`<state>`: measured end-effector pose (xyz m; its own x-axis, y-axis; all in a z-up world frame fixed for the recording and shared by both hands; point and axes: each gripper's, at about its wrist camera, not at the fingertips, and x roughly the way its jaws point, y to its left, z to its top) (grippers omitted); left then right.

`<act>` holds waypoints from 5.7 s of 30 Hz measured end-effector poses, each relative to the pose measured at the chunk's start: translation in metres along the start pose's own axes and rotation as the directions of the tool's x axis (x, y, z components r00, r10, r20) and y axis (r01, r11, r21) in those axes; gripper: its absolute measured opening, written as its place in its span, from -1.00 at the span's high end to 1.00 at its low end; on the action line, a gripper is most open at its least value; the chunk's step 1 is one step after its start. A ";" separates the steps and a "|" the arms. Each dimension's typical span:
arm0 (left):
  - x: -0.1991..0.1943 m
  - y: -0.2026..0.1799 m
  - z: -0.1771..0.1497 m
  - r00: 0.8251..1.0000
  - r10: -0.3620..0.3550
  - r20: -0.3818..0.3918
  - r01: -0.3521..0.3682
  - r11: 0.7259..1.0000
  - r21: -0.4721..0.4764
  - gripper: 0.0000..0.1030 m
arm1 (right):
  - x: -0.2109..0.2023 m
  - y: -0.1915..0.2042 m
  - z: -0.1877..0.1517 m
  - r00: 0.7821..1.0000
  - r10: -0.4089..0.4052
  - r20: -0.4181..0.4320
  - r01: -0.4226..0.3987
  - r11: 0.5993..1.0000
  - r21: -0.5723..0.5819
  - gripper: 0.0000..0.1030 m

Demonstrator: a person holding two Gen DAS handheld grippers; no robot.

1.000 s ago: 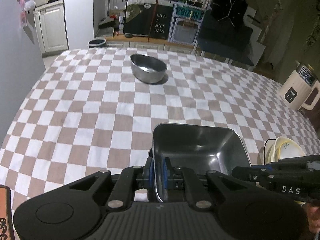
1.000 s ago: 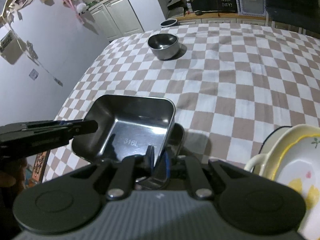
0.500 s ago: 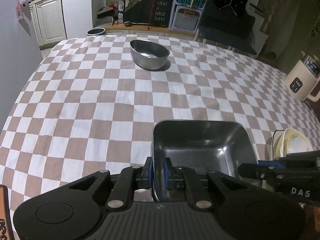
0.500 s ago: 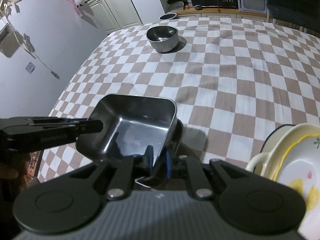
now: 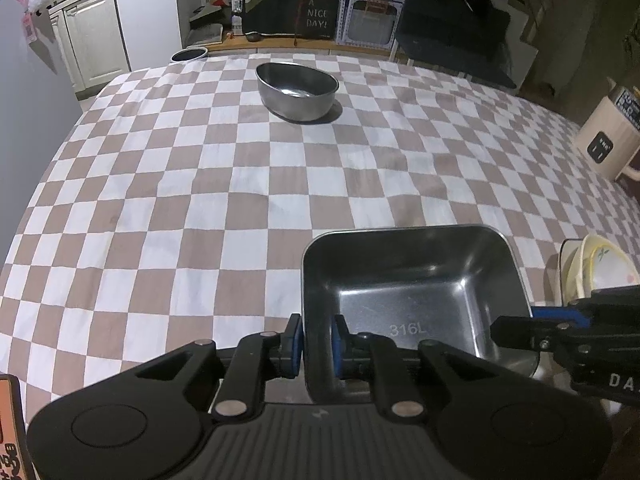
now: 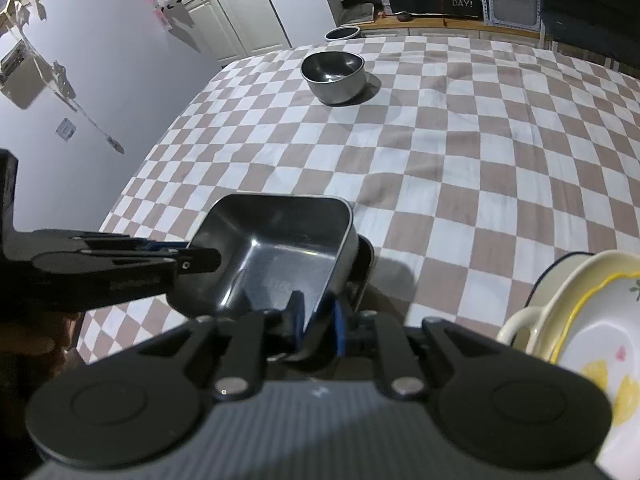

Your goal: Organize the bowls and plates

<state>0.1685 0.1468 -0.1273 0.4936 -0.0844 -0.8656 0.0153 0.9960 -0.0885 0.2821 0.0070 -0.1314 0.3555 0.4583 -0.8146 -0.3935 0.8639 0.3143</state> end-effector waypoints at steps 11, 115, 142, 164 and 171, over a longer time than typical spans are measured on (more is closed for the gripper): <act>0.010 -0.005 -0.001 0.999 0.007 -0.040 -0.005 0.999 0.046 0.71 | 0.008 -0.005 0.001 1.000 -0.015 -0.027 0.015 1.000 -0.002 0.64; -0.011 0.038 0.048 0.977 0.022 0.211 -0.013 0.999 -0.048 -1.00 | 0.007 -0.038 0.056 0.962 -0.081 0.260 0.035 0.983 0.178 -0.99; 0.094 0.075 0.205 0.982 0.006 0.190 -0.006 1.000 -0.002 -0.87 | 0.093 -0.056 0.161 0.979 0.006 0.205 -0.078 0.936 0.345 -0.41; 0.153 0.089 0.227 0.977 -0.045 0.208 0.059 0.996 -0.062 0.86 | 0.135 -0.055 0.180 0.986 0.070 0.154 -0.120 0.933 0.340 0.74; 0.099 0.080 0.209 0.964 -0.050 0.259 0.071 0.995 -0.073 0.87 | 0.103 -0.048 0.167 0.978 0.105 0.182 -0.157 0.940 0.303 0.80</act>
<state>0.4006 0.2243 -0.1173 0.7008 -0.1234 -0.7026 -0.0130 0.9825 -0.1856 0.4791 0.0478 -0.1494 0.4603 0.5767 -0.6749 -0.1691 0.8033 0.5711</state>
